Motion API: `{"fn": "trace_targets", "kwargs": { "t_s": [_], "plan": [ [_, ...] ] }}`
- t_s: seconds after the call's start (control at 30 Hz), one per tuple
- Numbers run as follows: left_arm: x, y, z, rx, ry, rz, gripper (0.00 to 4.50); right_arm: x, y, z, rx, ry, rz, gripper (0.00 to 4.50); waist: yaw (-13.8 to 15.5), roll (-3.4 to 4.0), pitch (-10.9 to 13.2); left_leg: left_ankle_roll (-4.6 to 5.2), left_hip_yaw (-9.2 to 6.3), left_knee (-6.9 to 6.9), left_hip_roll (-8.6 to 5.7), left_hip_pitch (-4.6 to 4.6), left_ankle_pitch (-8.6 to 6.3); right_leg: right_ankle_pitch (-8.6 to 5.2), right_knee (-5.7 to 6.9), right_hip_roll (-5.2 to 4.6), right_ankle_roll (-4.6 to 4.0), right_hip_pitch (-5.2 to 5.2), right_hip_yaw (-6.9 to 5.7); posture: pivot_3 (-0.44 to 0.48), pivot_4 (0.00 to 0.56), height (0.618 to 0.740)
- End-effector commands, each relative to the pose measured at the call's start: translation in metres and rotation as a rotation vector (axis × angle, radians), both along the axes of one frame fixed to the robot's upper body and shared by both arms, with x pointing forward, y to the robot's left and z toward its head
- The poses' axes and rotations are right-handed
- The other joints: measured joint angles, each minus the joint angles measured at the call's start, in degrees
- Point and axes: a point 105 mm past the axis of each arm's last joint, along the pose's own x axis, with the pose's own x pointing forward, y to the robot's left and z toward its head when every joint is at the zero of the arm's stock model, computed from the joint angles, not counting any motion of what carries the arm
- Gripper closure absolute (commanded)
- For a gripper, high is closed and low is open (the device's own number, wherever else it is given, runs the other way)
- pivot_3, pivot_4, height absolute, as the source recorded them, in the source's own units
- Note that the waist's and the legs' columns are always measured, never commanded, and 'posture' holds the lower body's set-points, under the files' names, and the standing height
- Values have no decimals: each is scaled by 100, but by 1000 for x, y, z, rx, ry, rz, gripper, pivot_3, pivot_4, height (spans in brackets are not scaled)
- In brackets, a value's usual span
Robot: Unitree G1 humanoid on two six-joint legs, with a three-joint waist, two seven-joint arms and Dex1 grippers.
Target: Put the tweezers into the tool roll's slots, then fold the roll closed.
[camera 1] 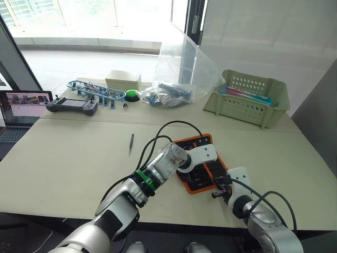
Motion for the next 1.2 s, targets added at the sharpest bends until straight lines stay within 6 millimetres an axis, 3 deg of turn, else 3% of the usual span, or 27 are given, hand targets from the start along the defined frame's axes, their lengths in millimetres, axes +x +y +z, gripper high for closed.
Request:
{"fn": "trace_targets", "kwargs": {
  "t_s": [0.03,0.27,0.4,0.47,0.53,0.7,0.8,0.93,1.07,1.2],
  "plan": [
    [0,5,22,-48,-25,-14,2335,-17,3,-38,12,188,18,4500,-12,2,1,0,0,0,1,-1,0,0,1,0,0,-2,0,0,150,740],
    [-9,46,68,-157,-26,1,29,-14,2,-37,8,185,18,4500,-41,9,3,3,0,-4,5,-7,-2,0,4,3,0,-12,0,0,150,740],
    [-10,76,83,-267,-14,78,29,-11,1,-36,6,181,22,4500,-59,14,3,3,1,-4,9,-2,-2,0,4,3,-1,-9,0,0,150,740],
    [0,107,87,-337,-83,183,29,-9,1,-36,3,178,28,4500,-60,14,3,3,2,-4,11,1,-2,0,5,3,-1,-8,-1,0,150,740],
    [6,144,83,-351,-165,297,29,-8,-1,-35,-1,177,35,4500,-102,19,2,3,5,-4,15,7,-2,2,7,3,-3,-8,0,0,150,740],
    [-7,206,66,-329,-233,487,29,-6,-3,-34,-9,177,55,4500,-118,20,6,2,7,-10,24,11,-2,4,9,5,-9,-8,-3,0,150,740],
    [-25,237,55,-399,-187,635,29,-4,-5,-33,-17,176,66,4500,-109,18,6,2,12,-10,27,10,-2,5,3,-13,-9,-7,-1,0,150,740],
    [-56,278,46,-489,-276,881,29,-2,-8,-32,-24,177,79,4500,-108,10,1,1,16,-10,38,9,-3,7,-5,-23,-13,-9,-1,0,150,740],
    [-101,296,32,-477,-313,1035,29,0,-10,-33,-29,180,85,4500,-106,5,-1,-1,16,-15,48,12,-4,-3,-4,-30,-63,-11,3,0,150,740],
    [-135,305,20,-463,-309,1199,29,1,-9,-32,-31,181,99,4500,-80,-1,3,-49,17,-18,55,15,-33,-13,-7,-85,-55,-13,-5,0,150,740]
  ]
}}
